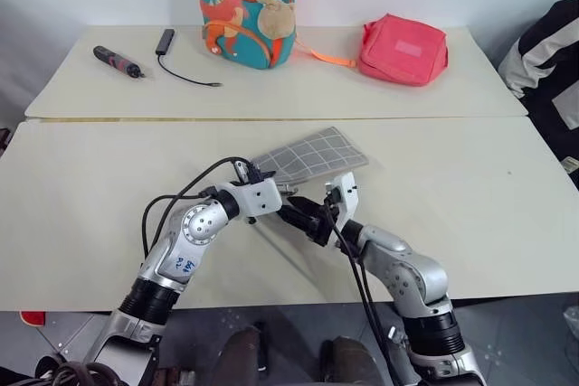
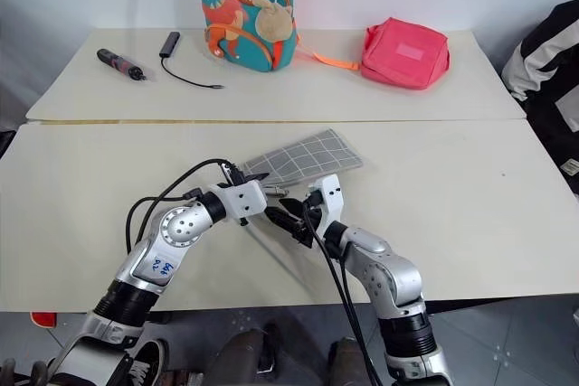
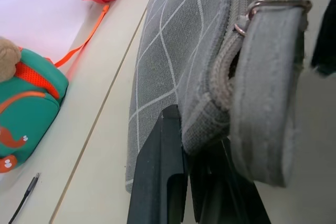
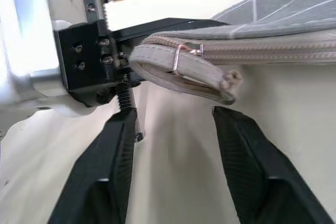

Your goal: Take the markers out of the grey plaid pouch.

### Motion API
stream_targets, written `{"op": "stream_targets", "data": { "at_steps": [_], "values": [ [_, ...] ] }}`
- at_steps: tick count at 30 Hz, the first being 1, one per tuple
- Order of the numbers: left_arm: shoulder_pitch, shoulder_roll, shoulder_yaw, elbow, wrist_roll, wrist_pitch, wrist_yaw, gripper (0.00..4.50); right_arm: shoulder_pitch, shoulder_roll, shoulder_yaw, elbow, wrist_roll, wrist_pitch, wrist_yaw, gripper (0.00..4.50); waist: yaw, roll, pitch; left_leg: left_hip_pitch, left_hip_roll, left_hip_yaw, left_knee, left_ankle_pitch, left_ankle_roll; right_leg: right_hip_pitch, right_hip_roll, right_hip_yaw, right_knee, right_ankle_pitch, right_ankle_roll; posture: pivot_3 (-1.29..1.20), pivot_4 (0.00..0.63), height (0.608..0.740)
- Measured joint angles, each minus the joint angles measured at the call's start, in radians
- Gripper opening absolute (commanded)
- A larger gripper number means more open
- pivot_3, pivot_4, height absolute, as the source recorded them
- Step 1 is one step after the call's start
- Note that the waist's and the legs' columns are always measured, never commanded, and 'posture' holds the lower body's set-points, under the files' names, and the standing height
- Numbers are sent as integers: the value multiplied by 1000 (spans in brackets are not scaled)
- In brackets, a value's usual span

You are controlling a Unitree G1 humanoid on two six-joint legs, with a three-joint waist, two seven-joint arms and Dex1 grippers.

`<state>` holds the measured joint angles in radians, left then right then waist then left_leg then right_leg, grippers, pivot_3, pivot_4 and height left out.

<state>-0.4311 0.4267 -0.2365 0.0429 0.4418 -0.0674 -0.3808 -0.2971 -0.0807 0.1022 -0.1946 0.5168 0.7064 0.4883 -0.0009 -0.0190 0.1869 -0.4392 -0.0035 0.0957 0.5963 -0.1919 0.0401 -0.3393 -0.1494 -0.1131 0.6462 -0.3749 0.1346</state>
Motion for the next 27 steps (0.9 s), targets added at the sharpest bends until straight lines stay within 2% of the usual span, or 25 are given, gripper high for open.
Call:
{"op": "stream_targets", "data": {
  "at_steps": [10,16,17,27],
  "values": [
    [7,-13,-12,-36,2,14,-6,0,-47,58,-27,41,7,-4,-59,2215,-1,0,0,0,0,0,0,0,0,0,0,0,0,0,0,0,150,740],
    [12,-13,-13,-44,2,25,-14,0,-47,52,-13,65,-26,-30,-58,223,-3,0,0,0,0,0,0,0,0,-1,0,1,0,0,0,0,150,740],
    [12,-13,-13,-45,2,25,-14,0,-47,52,-13,65,-26,-30,-58,44,-3,0,0,0,0,0,0,0,0,-1,0,1,0,0,0,0,150,740],
    [17,-13,-13,-65,2,35,-17,0,-38,44,-36,64,-8,-30,-50,44,-2,0,0,0,0,0,0,0,0,-1,0,1,0,0,0,0,150,740]
  ]
}}
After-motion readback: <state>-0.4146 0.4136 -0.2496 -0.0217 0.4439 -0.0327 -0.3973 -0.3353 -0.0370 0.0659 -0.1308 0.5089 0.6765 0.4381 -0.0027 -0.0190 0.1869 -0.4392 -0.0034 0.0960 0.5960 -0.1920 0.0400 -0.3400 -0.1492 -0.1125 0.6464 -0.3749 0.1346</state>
